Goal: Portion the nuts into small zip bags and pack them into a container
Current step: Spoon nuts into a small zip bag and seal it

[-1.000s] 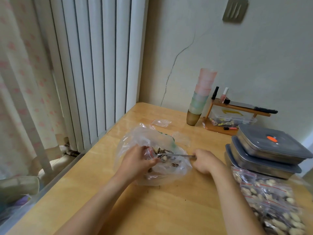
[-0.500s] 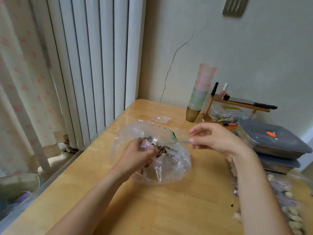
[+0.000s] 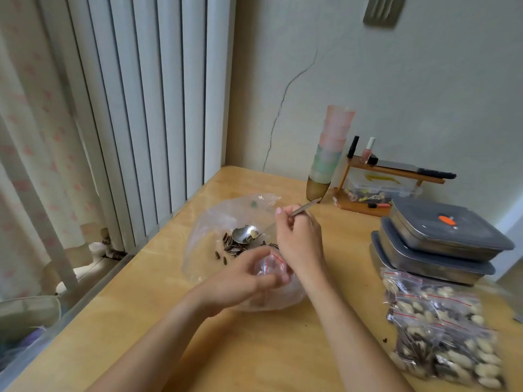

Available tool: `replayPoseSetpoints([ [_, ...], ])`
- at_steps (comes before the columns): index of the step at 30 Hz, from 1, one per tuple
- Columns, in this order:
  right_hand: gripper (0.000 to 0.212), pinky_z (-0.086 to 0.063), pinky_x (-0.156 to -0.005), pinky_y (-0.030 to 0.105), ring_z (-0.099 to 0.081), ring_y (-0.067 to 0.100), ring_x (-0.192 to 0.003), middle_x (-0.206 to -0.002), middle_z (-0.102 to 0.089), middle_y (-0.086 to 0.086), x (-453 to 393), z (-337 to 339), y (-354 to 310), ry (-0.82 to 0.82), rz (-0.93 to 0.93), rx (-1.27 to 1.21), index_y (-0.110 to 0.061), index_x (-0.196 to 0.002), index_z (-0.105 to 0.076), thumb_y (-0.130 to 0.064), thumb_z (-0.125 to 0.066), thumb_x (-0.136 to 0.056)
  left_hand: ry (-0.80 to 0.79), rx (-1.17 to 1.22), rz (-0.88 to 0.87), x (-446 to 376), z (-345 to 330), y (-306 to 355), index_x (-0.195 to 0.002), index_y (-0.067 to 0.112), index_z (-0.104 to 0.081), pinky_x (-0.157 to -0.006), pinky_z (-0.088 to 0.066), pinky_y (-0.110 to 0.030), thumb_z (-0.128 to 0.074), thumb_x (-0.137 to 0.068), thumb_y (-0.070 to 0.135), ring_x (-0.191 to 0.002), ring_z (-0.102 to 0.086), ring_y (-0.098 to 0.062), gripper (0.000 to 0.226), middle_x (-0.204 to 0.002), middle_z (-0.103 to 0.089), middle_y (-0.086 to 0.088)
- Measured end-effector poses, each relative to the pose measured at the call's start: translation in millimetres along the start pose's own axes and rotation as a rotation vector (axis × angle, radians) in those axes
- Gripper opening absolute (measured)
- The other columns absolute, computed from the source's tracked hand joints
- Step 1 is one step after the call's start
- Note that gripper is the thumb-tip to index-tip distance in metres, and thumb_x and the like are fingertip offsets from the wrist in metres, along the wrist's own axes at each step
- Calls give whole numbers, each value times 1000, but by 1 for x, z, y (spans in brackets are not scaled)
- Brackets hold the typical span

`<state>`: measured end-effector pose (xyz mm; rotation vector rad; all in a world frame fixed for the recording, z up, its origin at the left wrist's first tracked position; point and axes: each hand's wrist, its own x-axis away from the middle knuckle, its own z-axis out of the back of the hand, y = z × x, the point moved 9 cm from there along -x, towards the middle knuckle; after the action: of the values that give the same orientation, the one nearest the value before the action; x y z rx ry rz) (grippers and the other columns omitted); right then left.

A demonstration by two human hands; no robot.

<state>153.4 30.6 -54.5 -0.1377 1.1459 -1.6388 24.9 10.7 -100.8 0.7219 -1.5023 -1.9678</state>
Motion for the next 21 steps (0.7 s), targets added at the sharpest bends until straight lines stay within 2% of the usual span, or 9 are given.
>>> replayPoseSetpoints([
  [3, 33, -57, -79, 42, -71, 30, -80, -82, -71, 7, -7, 11, 4, 15, 1, 36, -13, -91, -64, -33, -43, -107, 305, -93, -71, -5, 43, -4, -99, 16, -64, -72, -52, -23, -74, -92, 27, -83, -66, -4, 16, -95, -71, 9],
  [5, 43, -58, -73, 47, -72, 29, -74, -82, -71, 7, -12, 25, 2, 59, 12, 82, -8, -86, -66, -36, -41, -107, 548, -348, -59, -2, 73, -10, -102, 22, -61, -72, -52, -23, -75, -89, 34, -87, -64, -1, 23, -98, -67, 14],
  [8, 47, -55, -65, 42, -67, 28, -70, -73, -67, 9, -17, 47, -6, 115, 54, 231, -6, -83, -68, -36, -42, -108, 749, -583, -66, 7, 93, -9, -109, 21, -59, -70, -45, -23, -74, -90, 25, -97, -63, -11, 24, -105, -61, 9],
  [10, 44, -49, -58, 37, -62, 31, -68, -72, -63, 11, -17, 55, -11, 112, 71, 317, -6, -82, -66, -32, -44, -109, 797, -716, -30, 12, 95, -8, -112, 17, -61, -71, -40, -29, -69, -92, 23, -100, -60, -19, 22, -109, -61, 2],
  [12, 40, -48, -59, 37, -61, 33, -69, -75, -63, 13, -17, 57, -11, 85, 58, 364, -6, -83, -64, -31, -44, -108, 793, -798, -24, 14, 91, -3, -109, 16, -60, -68, -38, -32, -64, -94, 22, -94, -58, -21, 16, -108, -63, 0],
  [14, 39, -51, -62, 38, -61, 34, -73, -80, -64, 14, -15, 54, -12, 60, 50, 372, -5, -88, -66, -30, -44, -108, 772, -833, -93, 17, 82, 10, -102, 18, -57, -62, -39, -34, -64, -94, 21, -83, -55, -20, 11, -100, -63, 2],
  [17, 38, -47, -63, 36, -60, 35, -75, -82, -63, 15, -12, 50, -14, 47, 50, 392, -4, -90, -66, -28, -43, -108, 754, -940, -222, 21, 71, 33, -99, 20, -55, -57, -47, -42, -70, -85, 16, -74, -57, -24, 21, -93, -61, 4],
  [19, 37, -53, -66, 41, -61, 37, -76, -82, -64, 16, -10, 48, -16, 45, 55, 387, -4, -90, -65, -28, -43, -108, 760, -996, -285, 21, 69, 42, -98, 19, -57, -60, -47, -40, -74, -78, 11, -76, -53, -23, 27, -96, -57, 2],
  [21, 36, -57, -68, 46, -63, 38, -77, -82, -65, 15, -9, 46, -17, 47, 50, 376, -6, -93, -65, -29, -43, -108, 804, -1068, -324, 20, 71, 51, -94, 17, -59, -71, -43, -37, -78, -75, 12, -86, -46, -22, 27, -101, -49, 0],
])
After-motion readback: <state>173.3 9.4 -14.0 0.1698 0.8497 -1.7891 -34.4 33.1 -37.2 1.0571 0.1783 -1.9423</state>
